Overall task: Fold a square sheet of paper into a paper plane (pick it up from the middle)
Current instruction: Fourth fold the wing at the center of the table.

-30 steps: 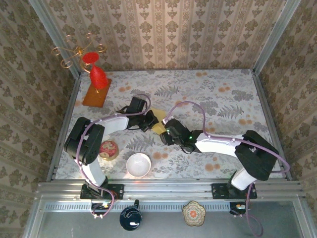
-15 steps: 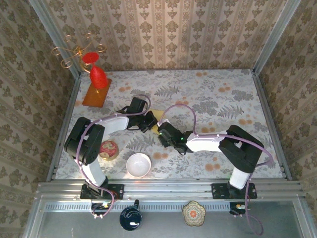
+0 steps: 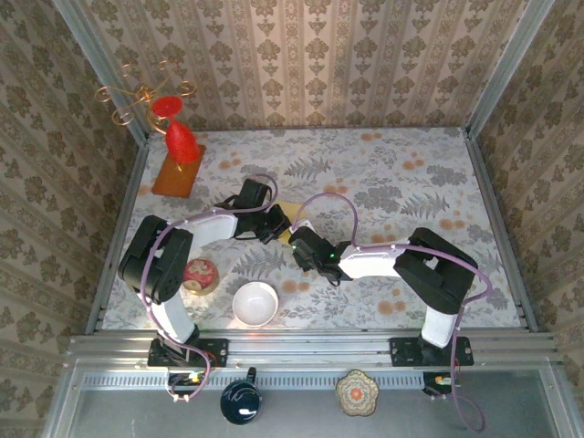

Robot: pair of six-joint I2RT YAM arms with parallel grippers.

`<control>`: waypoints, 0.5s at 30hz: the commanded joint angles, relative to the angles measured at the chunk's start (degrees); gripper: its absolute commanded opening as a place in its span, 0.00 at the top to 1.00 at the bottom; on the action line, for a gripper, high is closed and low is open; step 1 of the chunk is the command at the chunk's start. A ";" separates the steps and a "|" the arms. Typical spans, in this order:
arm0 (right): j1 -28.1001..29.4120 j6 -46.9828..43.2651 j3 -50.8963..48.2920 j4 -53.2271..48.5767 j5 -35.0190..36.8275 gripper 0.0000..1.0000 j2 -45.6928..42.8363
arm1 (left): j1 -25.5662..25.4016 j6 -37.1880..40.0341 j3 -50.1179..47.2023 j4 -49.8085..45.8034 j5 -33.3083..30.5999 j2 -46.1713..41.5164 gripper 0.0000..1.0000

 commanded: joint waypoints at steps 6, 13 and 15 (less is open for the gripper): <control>0.23 -2.31 1.07 0.10 2.08 0.74 0.23 | 0.36 0.79 1.67 -2.88 -0.46 -1.04 0.85; 0.27 -5.07 0.72 -0.36 1.47 0.80 -0.63 | 3.89 3.59 0.66 -6.29 -2.02 -4.22 0.71; 0.16 -5.54 0.89 -0.43 1.39 0.83 -0.63 | 5.05 4.34 -0.16 -7.23 -2.62 -5.75 0.68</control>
